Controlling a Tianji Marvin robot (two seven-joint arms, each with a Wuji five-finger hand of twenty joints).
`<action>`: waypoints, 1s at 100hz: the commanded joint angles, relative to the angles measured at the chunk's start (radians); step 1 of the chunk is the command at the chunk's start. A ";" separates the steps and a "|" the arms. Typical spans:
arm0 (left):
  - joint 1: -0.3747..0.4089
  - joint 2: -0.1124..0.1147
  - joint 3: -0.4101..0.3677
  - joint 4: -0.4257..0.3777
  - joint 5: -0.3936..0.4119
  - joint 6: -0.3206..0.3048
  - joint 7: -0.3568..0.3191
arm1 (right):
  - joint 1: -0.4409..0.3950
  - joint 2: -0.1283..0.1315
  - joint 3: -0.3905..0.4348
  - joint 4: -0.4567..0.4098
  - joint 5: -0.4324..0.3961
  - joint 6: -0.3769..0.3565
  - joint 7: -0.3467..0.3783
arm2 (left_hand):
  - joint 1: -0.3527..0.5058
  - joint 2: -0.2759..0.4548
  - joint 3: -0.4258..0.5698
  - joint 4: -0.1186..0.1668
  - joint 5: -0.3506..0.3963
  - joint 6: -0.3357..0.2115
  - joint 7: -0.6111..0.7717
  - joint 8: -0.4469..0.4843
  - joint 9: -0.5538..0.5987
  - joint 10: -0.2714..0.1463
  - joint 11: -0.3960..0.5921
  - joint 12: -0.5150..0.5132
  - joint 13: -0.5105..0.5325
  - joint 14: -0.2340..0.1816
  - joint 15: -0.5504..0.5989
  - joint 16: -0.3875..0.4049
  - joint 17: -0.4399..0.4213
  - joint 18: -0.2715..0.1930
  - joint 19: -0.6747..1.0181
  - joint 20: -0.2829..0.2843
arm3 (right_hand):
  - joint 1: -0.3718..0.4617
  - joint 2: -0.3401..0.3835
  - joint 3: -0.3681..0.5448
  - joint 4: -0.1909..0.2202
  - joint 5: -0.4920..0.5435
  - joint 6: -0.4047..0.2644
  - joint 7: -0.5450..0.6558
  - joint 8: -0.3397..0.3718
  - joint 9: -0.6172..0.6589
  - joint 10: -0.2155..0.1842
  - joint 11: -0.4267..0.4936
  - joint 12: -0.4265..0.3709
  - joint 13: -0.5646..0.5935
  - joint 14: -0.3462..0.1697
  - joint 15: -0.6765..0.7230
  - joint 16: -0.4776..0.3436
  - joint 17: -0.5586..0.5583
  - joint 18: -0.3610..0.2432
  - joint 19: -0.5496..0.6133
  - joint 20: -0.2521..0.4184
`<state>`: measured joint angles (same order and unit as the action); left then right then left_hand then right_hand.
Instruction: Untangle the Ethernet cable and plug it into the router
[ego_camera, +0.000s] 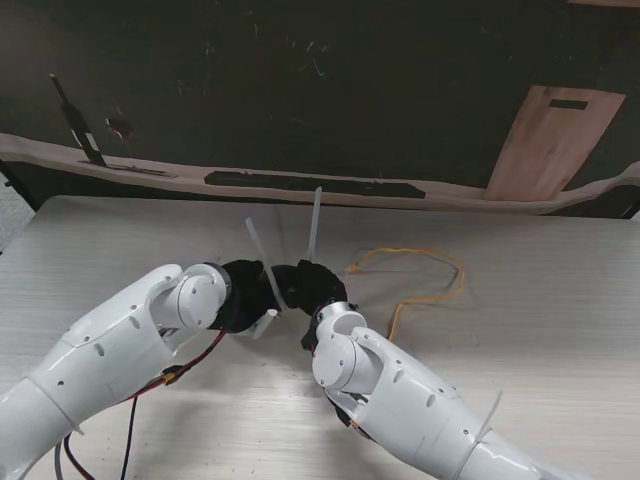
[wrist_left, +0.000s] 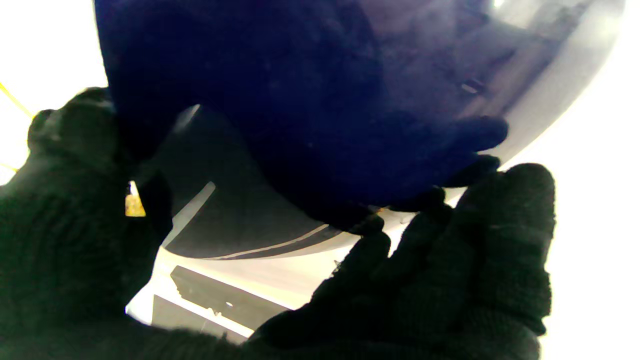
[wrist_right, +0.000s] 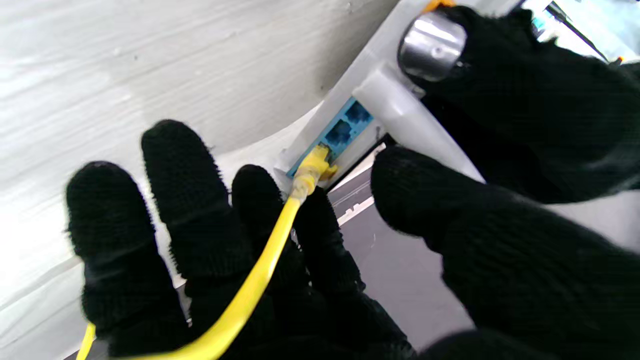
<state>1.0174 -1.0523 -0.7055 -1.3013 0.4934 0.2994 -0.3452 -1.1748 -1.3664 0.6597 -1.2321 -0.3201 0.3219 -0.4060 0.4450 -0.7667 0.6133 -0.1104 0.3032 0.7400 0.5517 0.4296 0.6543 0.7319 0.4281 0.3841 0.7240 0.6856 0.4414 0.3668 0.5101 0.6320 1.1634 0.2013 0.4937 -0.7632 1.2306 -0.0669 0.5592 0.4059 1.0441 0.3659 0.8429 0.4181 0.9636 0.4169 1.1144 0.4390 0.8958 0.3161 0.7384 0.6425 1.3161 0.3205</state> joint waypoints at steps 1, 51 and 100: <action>0.052 -0.021 0.029 0.026 -0.011 0.006 -0.043 | -0.020 0.005 0.010 -0.044 -0.013 -0.003 0.009 | 0.652 0.138 0.541 0.098 0.133 -0.564 0.300 0.083 0.106 -0.551 0.197 0.047 0.109 -0.423 0.173 0.062 0.012 -0.362 -0.015 0.002 | -0.107 -0.011 -0.148 -0.053 -0.106 -0.170 -0.100 -0.010 -0.063 0.037 -0.036 0.013 -0.031 0.035 -0.031 0.021 -0.045 0.055 -0.042 0.036; 0.022 -0.022 0.033 0.059 0.078 0.057 -0.009 | -0.135 0.080 0.171 -0.191 -0.113 -0.021 -0.005 | 0.648 0.170 0.503 0.111 0.129 -0.563 0.294 0.080 0.098 -0.550 0.191 0.045 0.098 -0.417 0.170 0.058 -0.001 -0.362 -0.020 0.010 | -0.125 -0.007 -0.216 -0.063 -0.188 -0.183 -0.117 -0.022 -0.243 0.046 -0.110 -0.008 -0.292 0.046 -0.237 0.025 -0.293 0.055 -0.245 0.072; -0.059 -0.034 0.137 0.156 0.200 0.176 0.065 | -0.257 0.121 0.317 -0.302 -0.200 -0.075 -0.045 | 0.318 0.321 0.272 0.142 0.093 -0.516 0.152 0.005 0.033 -0.512 0.146 0.047 0.002 -0.387 0.196 0.032 -0.071 -0.404 -0.104 0.246 | -0.117 0.000 -0.206 -0.062 -0.169 -0.161 -0.136 -0.033 -0.251 0.060 -0.116 -0.011 -0.296 0.045 -0.252 0.032 -0.261 0.055 -0.223 0.079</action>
<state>0.9410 -1.0867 -0.5885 -1.1858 0.6967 0.4628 -0.2500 -1.4133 -1.2532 0.9690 -1.5170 -0.5166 0.2576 -0.4504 0.4451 -0.6679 0.4979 -0.1105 0.3089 0.6151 0.6059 0.3997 0.6480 0.5801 0.4511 0.4118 0.6931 0.5093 0.4849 0.3693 0.4874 0.4300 1.1163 0.4167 0.3832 -0.7659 1.0208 -0.1044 0.3922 0.2445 0.9277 0.3455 0.6190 0.4420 0.8509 0.4172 0.8276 0.4788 0.6514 0.3271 0.4734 0.6514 1.0779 0.3869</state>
